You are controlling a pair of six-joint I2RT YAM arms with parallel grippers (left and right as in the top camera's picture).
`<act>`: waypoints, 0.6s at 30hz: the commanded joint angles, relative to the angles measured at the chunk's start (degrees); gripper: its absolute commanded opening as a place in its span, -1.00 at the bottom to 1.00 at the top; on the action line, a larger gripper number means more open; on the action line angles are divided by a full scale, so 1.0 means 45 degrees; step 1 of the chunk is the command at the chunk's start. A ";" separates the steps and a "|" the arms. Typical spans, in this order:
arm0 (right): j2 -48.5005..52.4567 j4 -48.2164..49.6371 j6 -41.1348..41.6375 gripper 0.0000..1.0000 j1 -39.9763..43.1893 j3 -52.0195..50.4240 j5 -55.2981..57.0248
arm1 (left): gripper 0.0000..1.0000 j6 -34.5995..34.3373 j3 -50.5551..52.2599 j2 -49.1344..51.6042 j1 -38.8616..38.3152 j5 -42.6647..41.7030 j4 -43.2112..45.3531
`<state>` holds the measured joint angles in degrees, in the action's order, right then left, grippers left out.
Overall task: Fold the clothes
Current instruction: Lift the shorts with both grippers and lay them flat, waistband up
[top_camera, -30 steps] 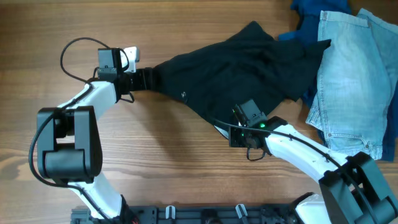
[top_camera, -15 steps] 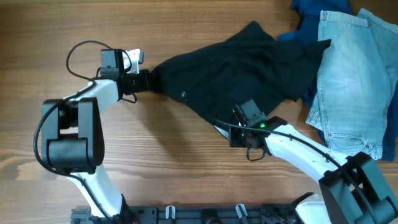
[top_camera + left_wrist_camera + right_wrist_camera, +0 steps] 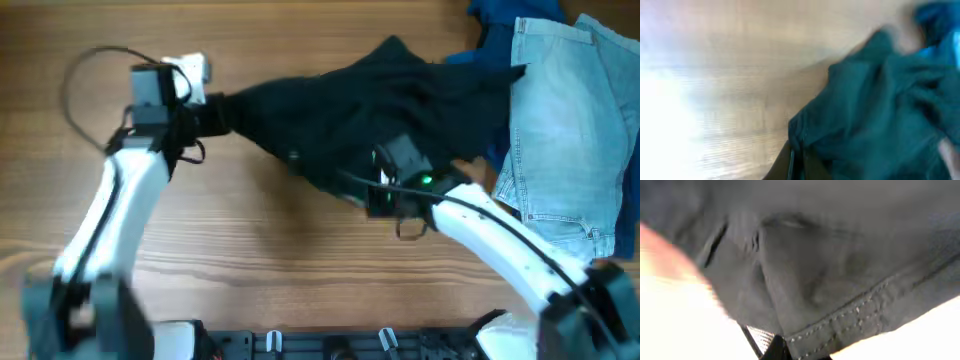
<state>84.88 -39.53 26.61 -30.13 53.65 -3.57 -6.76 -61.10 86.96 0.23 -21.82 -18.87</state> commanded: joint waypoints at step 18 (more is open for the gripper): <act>-0.4741 -0.7446 -0.4065 -0.92 0.2788 1.1200 0.1093 | -0.92 -0.0219 -0.3823 -1.0316 0.0010 0.3444 -0.3682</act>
<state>66.15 -72.31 9.41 -18.22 101.41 -2.13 -6.81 -69.21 43.44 -0.12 -9.02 -33.01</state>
